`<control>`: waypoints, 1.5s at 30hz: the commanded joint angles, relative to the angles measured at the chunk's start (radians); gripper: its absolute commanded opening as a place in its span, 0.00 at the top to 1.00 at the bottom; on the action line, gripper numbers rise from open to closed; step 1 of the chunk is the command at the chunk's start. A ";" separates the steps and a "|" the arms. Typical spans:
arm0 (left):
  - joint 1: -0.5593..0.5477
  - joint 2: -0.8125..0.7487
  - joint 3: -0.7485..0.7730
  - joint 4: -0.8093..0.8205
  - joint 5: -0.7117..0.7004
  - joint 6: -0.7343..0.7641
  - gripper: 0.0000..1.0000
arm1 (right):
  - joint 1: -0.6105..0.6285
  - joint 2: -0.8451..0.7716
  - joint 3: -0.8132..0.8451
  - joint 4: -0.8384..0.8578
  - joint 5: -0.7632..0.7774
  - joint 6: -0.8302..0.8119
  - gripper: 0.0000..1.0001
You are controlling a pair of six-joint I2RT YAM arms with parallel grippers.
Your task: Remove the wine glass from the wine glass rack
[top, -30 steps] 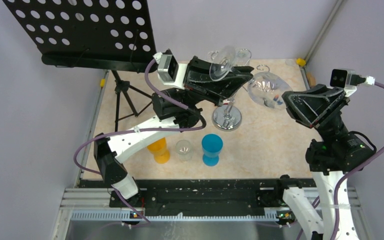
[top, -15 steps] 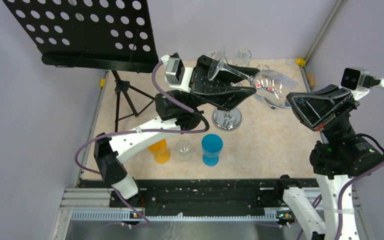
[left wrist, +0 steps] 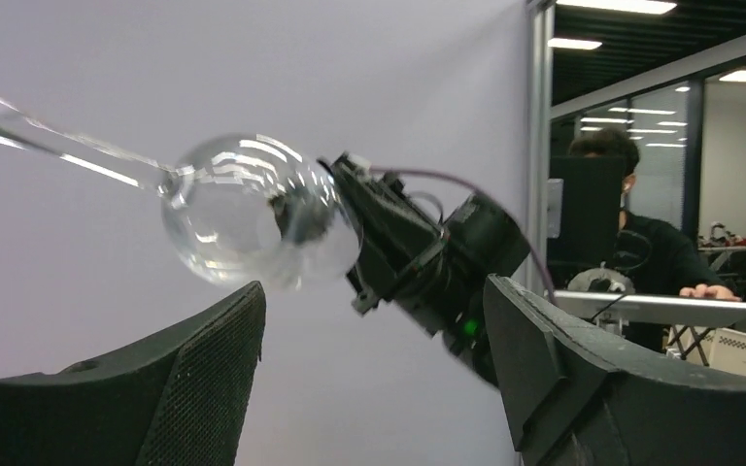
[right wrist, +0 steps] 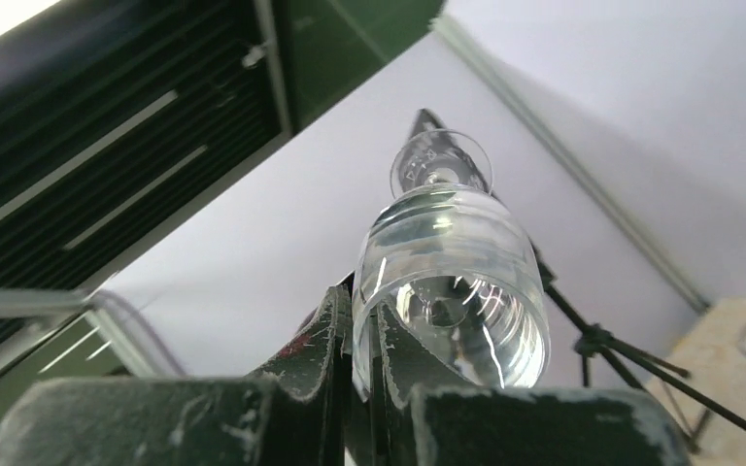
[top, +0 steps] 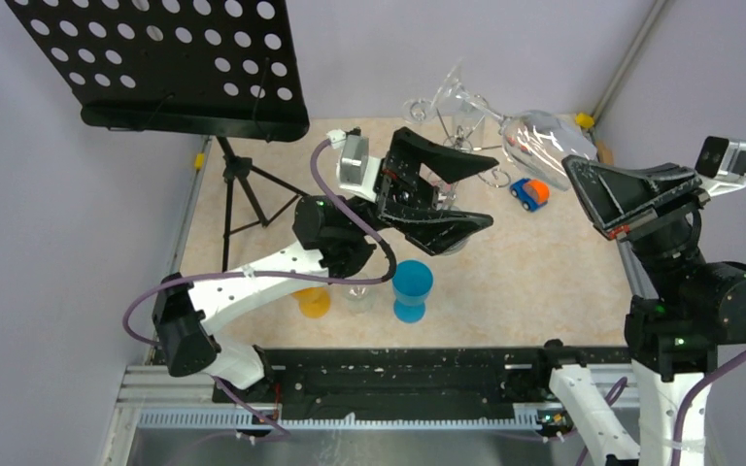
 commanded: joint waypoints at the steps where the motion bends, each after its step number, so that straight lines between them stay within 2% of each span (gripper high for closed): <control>1: 0.006 -0.119 -0.111 -0.219 -0.079 0.074 0.15 | -0.001 -0.002 0.137 -0.379 0.122 -0.242 1.00; 4: 0.010 -0.204 -0.184 -0.388 -0.172 0.187 0.14 | -0.001 -0.002 0.223 -0.578 0.173 -0.367 1.00; 9: 0.011 -0.320 -0.238 -0.641 -0.369 0.379 0.13 | -0.001 0.006 0.342 -0.802 0.272 -0.511 1.00; 12: 0.013 -0.364 -0.216 -0.817 -0.508 0.461 0.09 | -0.001 0.041 0.452 -0.977 0.374 -0.615 1.00; 16: 0.015 -0.377 -0.120 -1.061 -0.689 0.490 0.06 | -0.001 0.101 0.591 -1.260 0.611 -0.741 1.00; 19: 0.017 -0.383 -0.091 -1.131 -0.728 0.506 0.05 | -0.001 0.146 0.614 -1.417 0.738 -0.808 1.00; 22: 0.025 -0.390 -0.090 -1.148 -0.726 0.509 0.05 | -0.001 0.162 0.554 -1.495 0.784 -0.854 1.00; 31: 0.035 -0.366 -0.075 -1.182 -0.762 0.444 0.05 | -0.001 0.152 0.246 -1.505 0.590 -0.937 1.00; 39: 0.042 -0.367 -0.079 -1.216 -0.779 0.429 0.01 | -0.001 0.095 0.006 -1.420 0.345 -0.885 1.00; 45: 0.056 -0.369 -0.076 -1.222 -0.791 0.413 0.01 | -0.001 0.058 -0.125 -1.394 0.232 -0.886 1.00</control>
